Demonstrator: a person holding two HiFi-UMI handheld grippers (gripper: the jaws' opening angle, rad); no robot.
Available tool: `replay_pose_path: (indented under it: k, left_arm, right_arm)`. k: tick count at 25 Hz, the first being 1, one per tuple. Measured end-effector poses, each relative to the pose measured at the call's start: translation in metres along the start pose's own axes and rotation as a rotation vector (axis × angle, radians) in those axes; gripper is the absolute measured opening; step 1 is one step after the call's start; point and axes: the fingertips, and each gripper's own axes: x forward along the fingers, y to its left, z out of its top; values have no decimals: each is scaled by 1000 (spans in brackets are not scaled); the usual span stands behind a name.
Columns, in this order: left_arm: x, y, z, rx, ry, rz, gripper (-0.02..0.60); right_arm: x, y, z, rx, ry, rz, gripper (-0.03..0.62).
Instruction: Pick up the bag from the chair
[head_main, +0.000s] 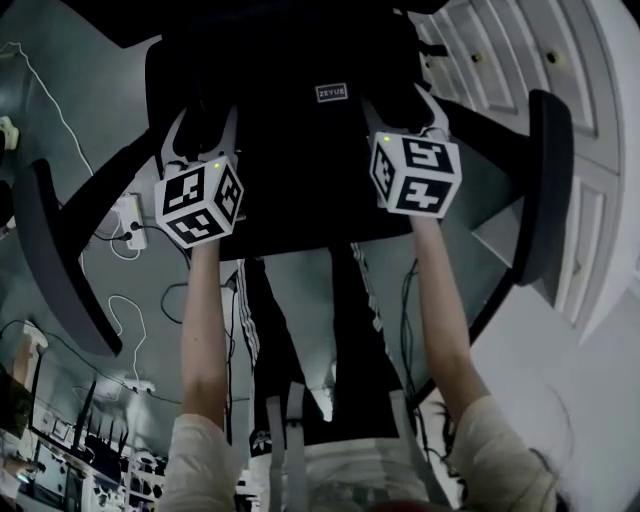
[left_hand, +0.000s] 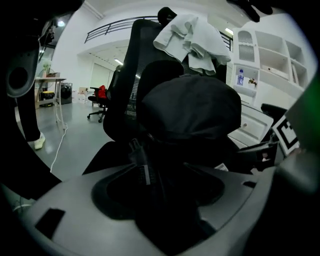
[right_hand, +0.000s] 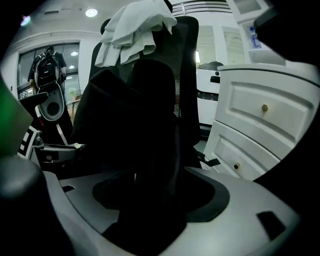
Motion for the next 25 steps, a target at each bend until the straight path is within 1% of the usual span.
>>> replay_pose_path:
  k: [2, 3, 5, 6, 7, 9, 10, 11, 15, 18, 21, 25]
  left_arm:
    - [2, 0, -1, -39, -5, -20, 267]
    - [4, 1, -4, -34, 3, -19, 269]
    - [10, 4, -11, 12, 36, -6, 272]
    - [13, 5, -16, 17, 57, -6, 272]
    - [17, 6, -21, -7, 80, -13, 270]
    - [22, 7, -30, -97, 127, -34, 270]
    - [23, 7, -32, -124, 146, -38, 270]
    - [24, 8, -32, -131, 157, -34, 270]
    - [28, 7, -34, -123, 165, -30, 264]
    - [29, 5, -34, -119, 169, -18, 231]
    - [29, 2, -35, -84, 165, 12, 189]
    - [30, -5, -36, -21, 161, 33, 143]
  right_arm:
    - [5, -2, -11, -4, 27, -8, 278]
    - [9, -1, -17, -8, 43, -11, 278]
    - [15, 1, -26, -15, 67, -11, 278]
    - [18, 1, -29, -17, 72, -12, 278]
    - [19, 2, -31, -19, 73, -14, 278]
    - [21, 2, -32, -18, 75, -17, 278]
    - [22, 2, -33, -13, 78, -17, 278]
    - [23, 2, -34, -7, 82, -15, 278]
    - [30, 1, -39, 0, 93, -14, 276]
    - [33, 1, -41, -16, 96, -24, 275]
    - [34, 5, -42, -28, 105, 2, 240]
    - [35, 9, -41, -45, 112, 39, 171]
